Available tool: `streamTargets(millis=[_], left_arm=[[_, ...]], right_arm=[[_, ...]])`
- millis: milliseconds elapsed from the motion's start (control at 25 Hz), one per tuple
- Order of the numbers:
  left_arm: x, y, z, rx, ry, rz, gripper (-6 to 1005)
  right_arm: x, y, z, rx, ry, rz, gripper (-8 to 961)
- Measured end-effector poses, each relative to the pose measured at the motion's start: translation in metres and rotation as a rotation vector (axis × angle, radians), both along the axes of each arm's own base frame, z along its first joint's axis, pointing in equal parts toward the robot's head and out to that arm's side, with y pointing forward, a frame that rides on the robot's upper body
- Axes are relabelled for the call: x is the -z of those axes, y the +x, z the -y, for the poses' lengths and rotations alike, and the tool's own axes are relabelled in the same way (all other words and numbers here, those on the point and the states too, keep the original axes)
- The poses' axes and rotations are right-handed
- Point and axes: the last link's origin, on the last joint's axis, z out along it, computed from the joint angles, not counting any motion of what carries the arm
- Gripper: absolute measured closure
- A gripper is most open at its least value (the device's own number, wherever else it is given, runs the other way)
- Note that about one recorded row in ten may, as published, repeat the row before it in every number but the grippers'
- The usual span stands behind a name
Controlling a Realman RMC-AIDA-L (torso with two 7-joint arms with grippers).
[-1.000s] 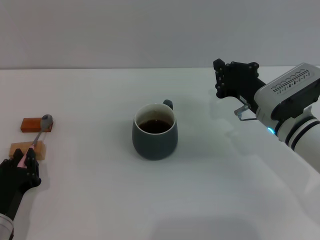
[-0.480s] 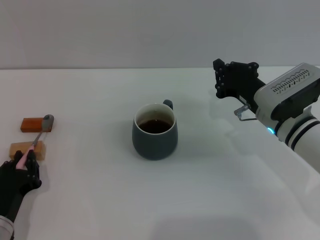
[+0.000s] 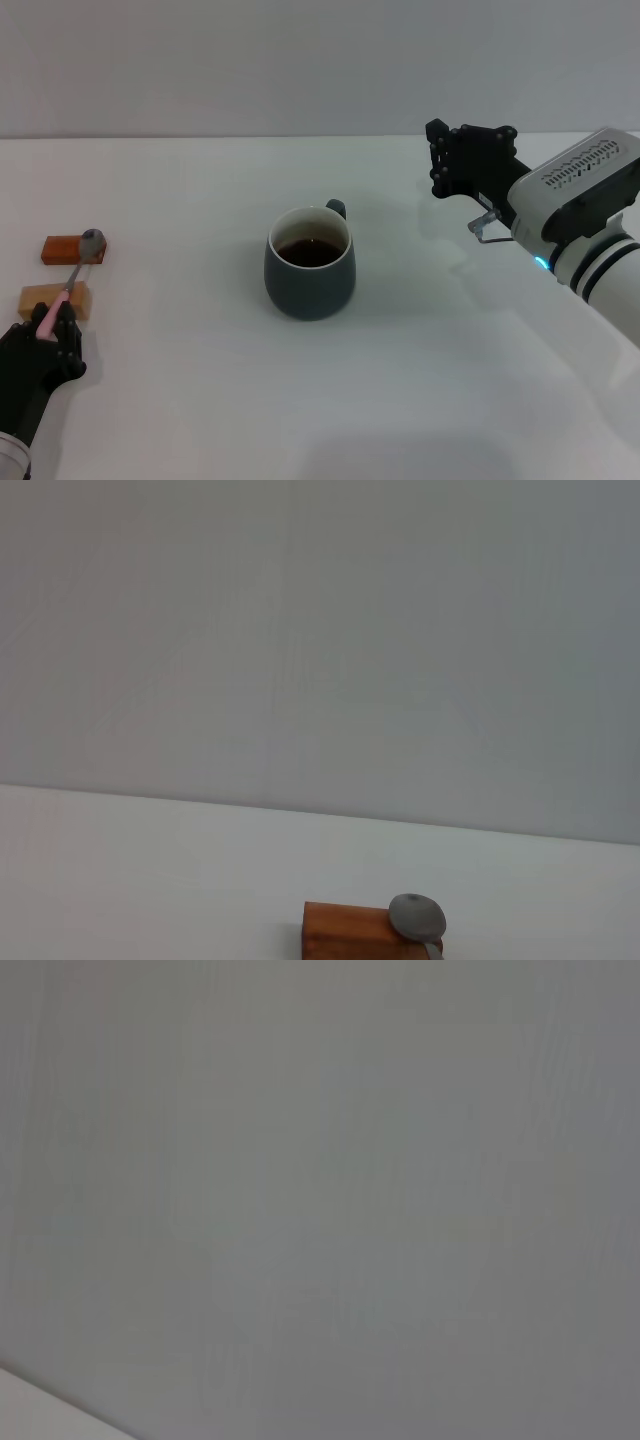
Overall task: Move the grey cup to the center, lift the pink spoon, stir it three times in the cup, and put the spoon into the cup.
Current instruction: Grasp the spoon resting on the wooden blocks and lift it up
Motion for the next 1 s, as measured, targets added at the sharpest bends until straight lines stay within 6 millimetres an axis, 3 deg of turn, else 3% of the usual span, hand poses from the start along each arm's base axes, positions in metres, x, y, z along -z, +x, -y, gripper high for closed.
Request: streamTargets(millis=[720,1000], left_arm=[[-0.0007,-0.0018,0.0015,-0.013,0.009,0.013,759],[-0.0006,-0.0016,0.0016,-0.013,0.008,0.015,827]], right_arm=[[0.0025,-0.0028,0.0021,-0.015,-0.008,-0.001,954],[0.0026,-0.0026,0.0025,-0.015,-0.009,-0.002,954]])
